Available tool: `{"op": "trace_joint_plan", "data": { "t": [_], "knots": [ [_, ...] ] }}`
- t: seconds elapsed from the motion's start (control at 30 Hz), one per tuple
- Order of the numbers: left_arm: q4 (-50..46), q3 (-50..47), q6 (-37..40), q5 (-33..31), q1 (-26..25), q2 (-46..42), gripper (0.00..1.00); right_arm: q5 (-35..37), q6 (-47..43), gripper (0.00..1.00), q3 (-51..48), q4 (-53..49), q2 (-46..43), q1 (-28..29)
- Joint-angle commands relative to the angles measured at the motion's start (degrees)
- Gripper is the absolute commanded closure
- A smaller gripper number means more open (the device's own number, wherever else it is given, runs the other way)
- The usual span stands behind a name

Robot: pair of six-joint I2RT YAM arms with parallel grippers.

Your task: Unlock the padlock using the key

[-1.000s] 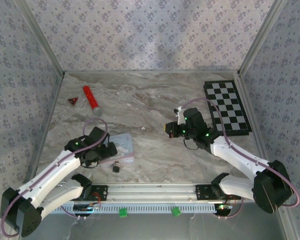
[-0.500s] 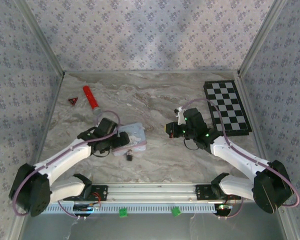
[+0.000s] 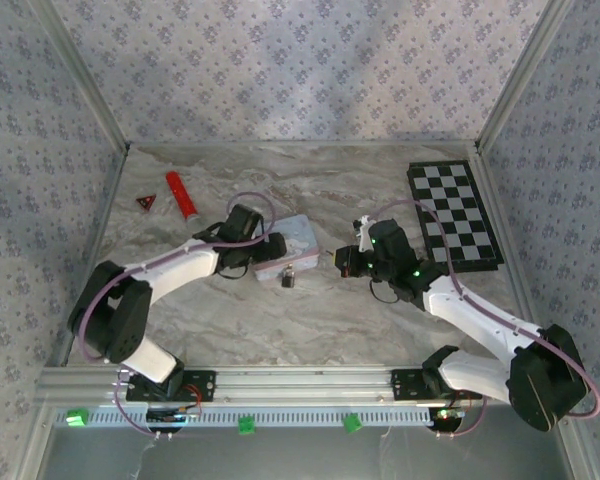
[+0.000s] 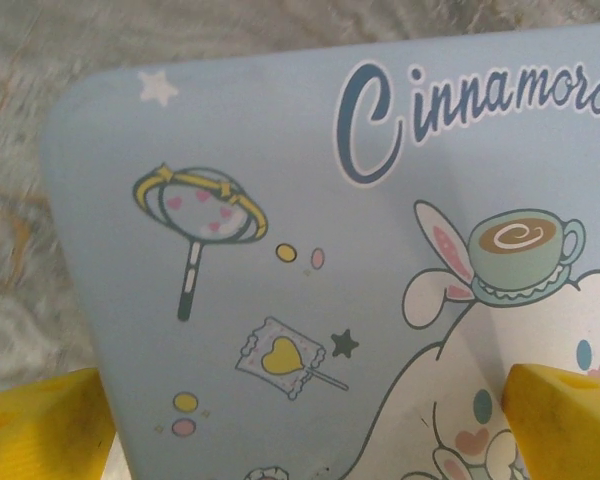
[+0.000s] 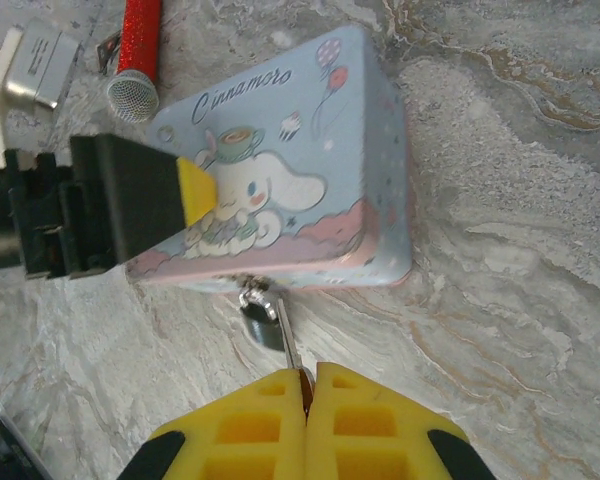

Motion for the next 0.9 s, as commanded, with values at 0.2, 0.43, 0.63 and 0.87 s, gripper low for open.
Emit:
{"op": "trace_joint_plan", "data": {
  "t": [0.2,0.43,0.63,0.87],
  "knots": [
    [-2.94,4.91,6.42,-3.91,1.20,2.57,0.02,1.32,1.83,1.00,-1.06,-0.89,-1.55,-0.12],
    [-0.31,-3.14,6.37,-6.84,-2.59,-12.02,0.00,1.81,2.04,1.00,-1.89,-0.15,-2.01,-0.06],
    [10.27,-14.18,6.70,-1.79,-6.92,-20.15,0.00,1.50,1.90,1.00,-1.48,0.16,-1.12,-0.05],
    [17.93,-17.78,6.55,4.04,-12.49,-17.78,0.07,1.50,1.66,1.00,-1.00,-0.37,-1.42,0.06]
  ]
}}
